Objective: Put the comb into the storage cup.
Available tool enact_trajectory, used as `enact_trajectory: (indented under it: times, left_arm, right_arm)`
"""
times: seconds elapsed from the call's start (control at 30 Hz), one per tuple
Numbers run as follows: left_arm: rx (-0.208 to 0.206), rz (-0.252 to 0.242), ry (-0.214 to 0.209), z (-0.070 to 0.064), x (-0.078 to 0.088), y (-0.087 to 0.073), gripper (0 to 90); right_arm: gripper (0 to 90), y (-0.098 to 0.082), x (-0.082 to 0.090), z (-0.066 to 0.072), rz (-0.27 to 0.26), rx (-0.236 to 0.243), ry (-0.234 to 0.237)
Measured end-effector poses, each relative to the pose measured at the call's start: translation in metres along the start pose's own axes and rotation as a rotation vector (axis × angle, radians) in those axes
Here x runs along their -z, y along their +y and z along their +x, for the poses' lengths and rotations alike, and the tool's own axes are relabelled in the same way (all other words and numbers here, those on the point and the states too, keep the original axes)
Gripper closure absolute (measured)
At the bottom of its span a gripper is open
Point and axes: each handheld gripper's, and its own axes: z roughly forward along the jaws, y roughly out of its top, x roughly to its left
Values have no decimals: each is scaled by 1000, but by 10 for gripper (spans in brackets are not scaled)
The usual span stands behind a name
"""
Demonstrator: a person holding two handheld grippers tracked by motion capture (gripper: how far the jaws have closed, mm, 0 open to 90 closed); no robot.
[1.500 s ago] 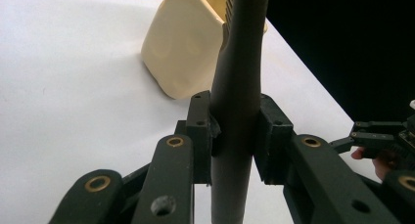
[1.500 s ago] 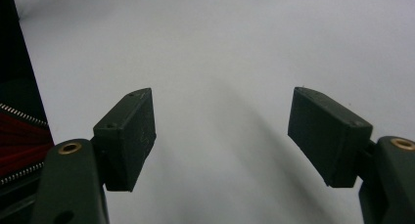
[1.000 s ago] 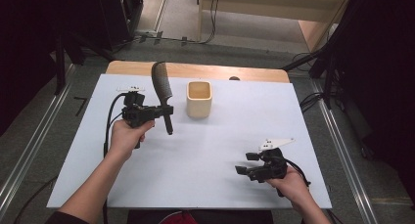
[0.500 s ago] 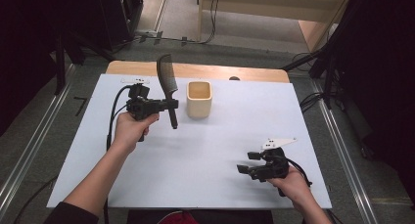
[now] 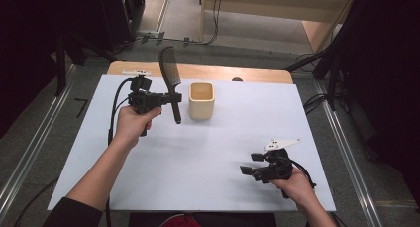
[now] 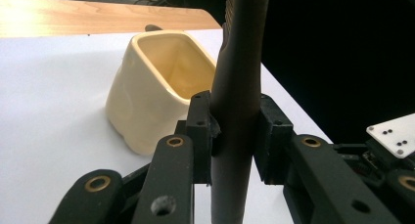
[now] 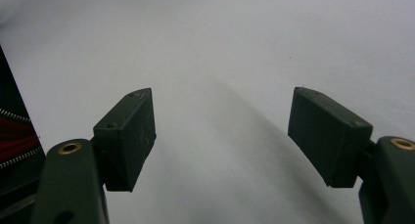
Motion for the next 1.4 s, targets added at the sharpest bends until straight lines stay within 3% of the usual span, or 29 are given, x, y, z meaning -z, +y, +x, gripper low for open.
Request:
enact_trajectory:
  times: [0.23, 0.47, 0.77, 1.27, 1.4]
  left_arm:
    - [11, -10, -6, -2, 0, 11, 735]
    - [-9, -25, 24, -10, -6, 23, 735]
    - [-27, -45, 28, -17, -13, 36, 735]
    - [-21, -62, 25, -13, -30, 48, 735]
    - [-29, -71, 50, -14, -32, 50, 735]
  right_arm:
    - [243, 0, -1, -1, 7, -4, 1]
    - [243, 1, -1, 0, 7, -4, 3]
    - [243, 2, 0, -1, 6, -5, 3]
    - [243, 3, 0, -2, 4, -4, -11]
    - [243, 2, 1, -2, 2, -8, -11]
